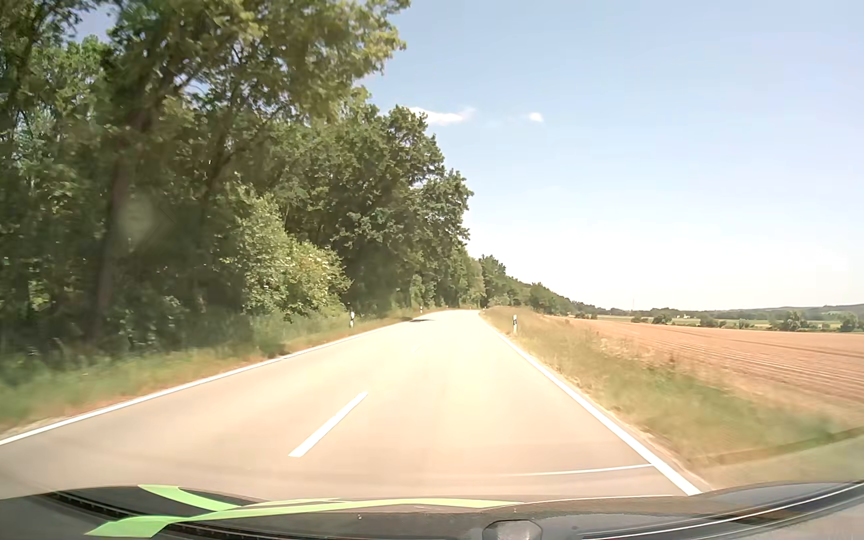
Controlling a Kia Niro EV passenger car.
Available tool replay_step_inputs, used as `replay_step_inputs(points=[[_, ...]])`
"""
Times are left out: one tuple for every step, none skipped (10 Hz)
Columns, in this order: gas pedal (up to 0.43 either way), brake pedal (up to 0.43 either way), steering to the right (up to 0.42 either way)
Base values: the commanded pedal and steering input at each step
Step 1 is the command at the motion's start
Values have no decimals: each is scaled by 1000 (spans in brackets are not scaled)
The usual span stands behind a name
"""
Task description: Follow the waypoints while adhering to traffic rules and regulations
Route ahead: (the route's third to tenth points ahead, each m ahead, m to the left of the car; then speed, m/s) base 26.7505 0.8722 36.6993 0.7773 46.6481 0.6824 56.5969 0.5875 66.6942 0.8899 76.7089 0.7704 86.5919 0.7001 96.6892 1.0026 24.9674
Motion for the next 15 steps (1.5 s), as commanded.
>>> replay_step_inputs(points=[[299,0,-4],[299,0,-4],[299,0,-4],[311,0,-4],[311,0,-4],[311,0,-4],[287,0,-4],[268,0,-3],[260,0,-3],[260,0,-3],[260,0,-2],[260,0,-2],[260,0,-1],[260,0,-1],[260,0,-1]])
